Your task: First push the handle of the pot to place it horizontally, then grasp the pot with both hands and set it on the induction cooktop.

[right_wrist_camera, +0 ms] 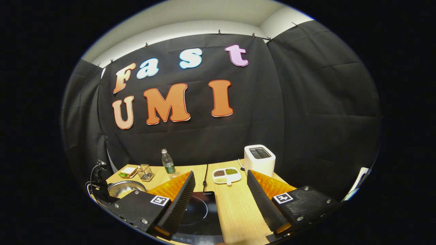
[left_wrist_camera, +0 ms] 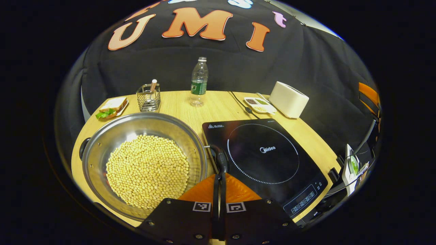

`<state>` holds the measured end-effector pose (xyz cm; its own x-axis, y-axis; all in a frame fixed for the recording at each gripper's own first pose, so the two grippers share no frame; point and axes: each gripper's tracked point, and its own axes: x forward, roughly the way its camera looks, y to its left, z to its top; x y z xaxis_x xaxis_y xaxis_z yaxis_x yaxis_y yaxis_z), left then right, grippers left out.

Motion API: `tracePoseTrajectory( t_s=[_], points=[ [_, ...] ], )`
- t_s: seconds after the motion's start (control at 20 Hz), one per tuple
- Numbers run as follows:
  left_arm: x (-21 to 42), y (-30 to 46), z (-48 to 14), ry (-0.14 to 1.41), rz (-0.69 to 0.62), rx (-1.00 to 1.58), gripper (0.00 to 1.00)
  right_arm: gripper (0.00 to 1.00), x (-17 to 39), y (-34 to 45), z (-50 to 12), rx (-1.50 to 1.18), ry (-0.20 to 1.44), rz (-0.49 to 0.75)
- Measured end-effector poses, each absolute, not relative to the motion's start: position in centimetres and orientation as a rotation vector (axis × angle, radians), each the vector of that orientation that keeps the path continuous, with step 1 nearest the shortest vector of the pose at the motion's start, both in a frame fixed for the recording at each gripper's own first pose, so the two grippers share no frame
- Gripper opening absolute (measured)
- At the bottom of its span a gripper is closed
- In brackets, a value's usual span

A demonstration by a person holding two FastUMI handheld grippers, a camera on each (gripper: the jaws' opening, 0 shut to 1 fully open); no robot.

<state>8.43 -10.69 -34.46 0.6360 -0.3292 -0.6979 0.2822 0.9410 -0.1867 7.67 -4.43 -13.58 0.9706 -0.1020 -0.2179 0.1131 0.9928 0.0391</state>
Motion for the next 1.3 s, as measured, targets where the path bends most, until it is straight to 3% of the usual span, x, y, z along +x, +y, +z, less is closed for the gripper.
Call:
tracePoseTrajectory(
  t_s=[0.3, 0.9, 0.95, 1.0, 1.05, 1.25, 1.3],
  points=[
    [8.4, -7.4, -29.2, 0.672, -0.362, -0.061, 0.02, 0.95, 7.8, 0.4, -14.3, 0.08, 0.236, -0.081],
    [9.3, 9.5, -25.0, 0.52, -0.15, -0.045, 0.01, 0.95, 10.1, 13.7, -21.5, 0.135, 0.335, -0.028],
    [9.3, 10.4, -25.3, 0.517, -0.152, -0.025, 0.12, 0.95, 10.4, 15.1, -22.5, 0.127, 0.35, -0.02],
    [9.3, 11.1, -25.7, 0.519, -0.152, 0.001, 0.15, 0.95, 10.6, 16.4, -23.5, 0.117, 0.375, -0.01],
    [9.4, 11.9, -26.0, 0.519, -0.153, 0.02, 0.39, 0.95, 10.8, 17.8, -24.6, 0.109, 0.401, 0.0],
    [10.9, 14.6, -28.1, 0.536, -0.122, -0.021, 0.69, 0.95, 12.0, 21.7, -29.2, 0.049, 0.498, 0.014],
    [11.2, 15.4, -28.8, 0.545, -0.114, -0.027, 0.69, 0.96, 12.1, 22.5, -30.3, 0.038, 0.521, 0.016]
  ],
)
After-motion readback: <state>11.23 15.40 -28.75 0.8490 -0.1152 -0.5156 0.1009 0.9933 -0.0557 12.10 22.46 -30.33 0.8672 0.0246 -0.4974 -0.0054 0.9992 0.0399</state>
